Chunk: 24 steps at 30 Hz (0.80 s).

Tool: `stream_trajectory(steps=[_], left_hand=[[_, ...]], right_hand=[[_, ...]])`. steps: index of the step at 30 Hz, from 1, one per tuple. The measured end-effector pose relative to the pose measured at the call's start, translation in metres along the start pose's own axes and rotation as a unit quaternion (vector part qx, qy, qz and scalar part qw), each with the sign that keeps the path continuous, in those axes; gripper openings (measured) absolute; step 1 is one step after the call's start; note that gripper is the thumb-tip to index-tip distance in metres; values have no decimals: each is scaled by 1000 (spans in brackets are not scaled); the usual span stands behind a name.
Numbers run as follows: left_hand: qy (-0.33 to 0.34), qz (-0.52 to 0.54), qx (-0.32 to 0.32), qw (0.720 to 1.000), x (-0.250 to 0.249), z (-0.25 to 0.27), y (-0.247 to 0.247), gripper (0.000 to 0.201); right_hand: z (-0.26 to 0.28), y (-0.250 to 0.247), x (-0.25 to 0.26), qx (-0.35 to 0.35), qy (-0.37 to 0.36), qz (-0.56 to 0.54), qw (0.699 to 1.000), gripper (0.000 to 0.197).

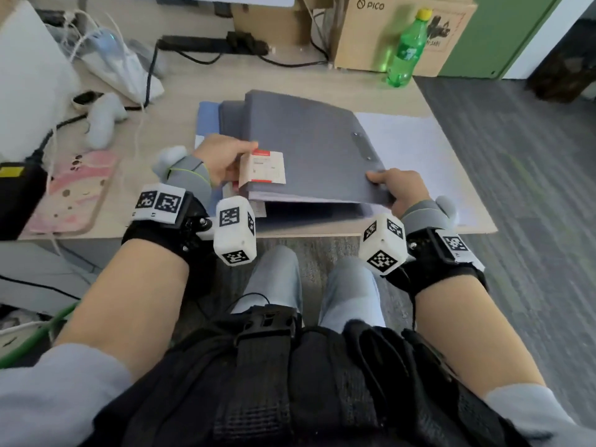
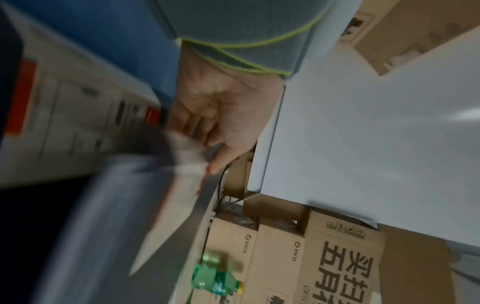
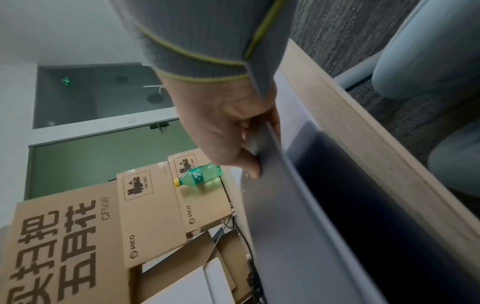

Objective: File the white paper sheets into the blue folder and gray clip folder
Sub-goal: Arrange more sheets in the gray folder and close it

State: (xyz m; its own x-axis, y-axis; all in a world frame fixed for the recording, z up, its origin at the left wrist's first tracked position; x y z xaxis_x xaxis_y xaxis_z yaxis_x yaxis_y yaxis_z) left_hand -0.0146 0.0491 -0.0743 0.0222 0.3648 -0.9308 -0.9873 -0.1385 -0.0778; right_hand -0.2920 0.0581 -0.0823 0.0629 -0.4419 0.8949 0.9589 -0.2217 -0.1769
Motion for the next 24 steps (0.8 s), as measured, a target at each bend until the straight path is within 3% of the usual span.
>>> stream_trajectory(steps=[3, 5, 8, 13, 17, 20, 24], left_hand=[[6, -113, -98, 989, 7, -7, -18, 20], [-1, -218, -130, 967, 11, -10, -24, 9], [-46, -316, -116, 940, 16, -11, -25, 40], [-76, -268, -94, 956, 14, -10, -28, 45], [-87, -246, -69, 963, 11, -9, -29, 37], [-65, -110, -44, 991, 11, -10, -23, 18], [-6, 7, 0, 1000, 16, -4, -18, 12]], right_hand=[[0, 4, -2, -2, -5, 42, 999, 38], [-2, 7, -5, -19, 1, 65, 998, 33], [-3, 9, -6, -49, 7, 97, 994, 11], [-4, 7, -3, -50, -7, 76, 996, 13], [-7, 5, -6, -52, -4, 58, 997, 10], [-4, 8, -3, -52, 5, 18, 998, 19], [-6, 16, -7, -44, 19, -17, 999, 23]])
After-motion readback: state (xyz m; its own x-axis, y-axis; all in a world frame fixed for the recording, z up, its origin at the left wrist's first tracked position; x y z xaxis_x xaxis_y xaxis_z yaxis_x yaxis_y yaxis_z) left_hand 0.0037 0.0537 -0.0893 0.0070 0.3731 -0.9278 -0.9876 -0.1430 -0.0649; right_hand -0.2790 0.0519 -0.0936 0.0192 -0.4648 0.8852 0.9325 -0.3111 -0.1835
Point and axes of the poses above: each hand's wrist, its own z-axis away from the middle knuckle, its own y-axis out of the palm, x = y × z, the point moved 1 cm from there along -z, towards the middle knuckle, and after that the axes turned 1 degree about x, right-handed, at the moved point
